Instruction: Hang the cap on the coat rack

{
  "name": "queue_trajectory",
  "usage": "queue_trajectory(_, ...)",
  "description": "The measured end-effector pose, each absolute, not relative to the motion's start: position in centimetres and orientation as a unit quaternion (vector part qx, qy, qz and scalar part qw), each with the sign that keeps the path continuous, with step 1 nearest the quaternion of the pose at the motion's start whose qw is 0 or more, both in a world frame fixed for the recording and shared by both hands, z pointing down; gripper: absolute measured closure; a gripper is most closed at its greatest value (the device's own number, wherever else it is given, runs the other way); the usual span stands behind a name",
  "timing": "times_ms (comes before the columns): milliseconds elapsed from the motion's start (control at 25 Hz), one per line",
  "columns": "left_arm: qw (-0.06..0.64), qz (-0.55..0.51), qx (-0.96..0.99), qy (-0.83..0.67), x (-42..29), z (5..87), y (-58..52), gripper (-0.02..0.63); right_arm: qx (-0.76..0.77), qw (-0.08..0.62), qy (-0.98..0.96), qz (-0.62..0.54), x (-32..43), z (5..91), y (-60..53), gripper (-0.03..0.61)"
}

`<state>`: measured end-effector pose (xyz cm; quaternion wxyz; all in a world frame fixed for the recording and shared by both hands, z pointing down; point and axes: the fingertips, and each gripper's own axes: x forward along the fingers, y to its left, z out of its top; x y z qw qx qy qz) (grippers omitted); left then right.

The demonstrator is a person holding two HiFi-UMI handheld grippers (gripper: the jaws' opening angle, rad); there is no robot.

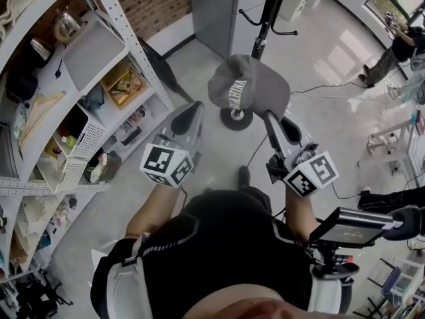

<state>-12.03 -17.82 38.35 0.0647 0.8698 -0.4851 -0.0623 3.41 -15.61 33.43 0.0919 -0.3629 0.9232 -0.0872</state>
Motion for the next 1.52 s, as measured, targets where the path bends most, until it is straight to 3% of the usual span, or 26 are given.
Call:
queue_trajectory(1160, 0.011, -0.048, 0.86, -0.508, 1.5, 33.4, -32.2, 0.611, -0.314, 0.171, 0.932, -0.062, 19.1, 27.7, -28.7, 0.548)
queue_trajectory(1520, 0.005, -0.042, 0.861, -0.507, 0.3, 33.2, -34.8, 0.611, -0.302, 0.189, 0.933, -0.055, 17.8, 27.3, -30.7, 0.548)
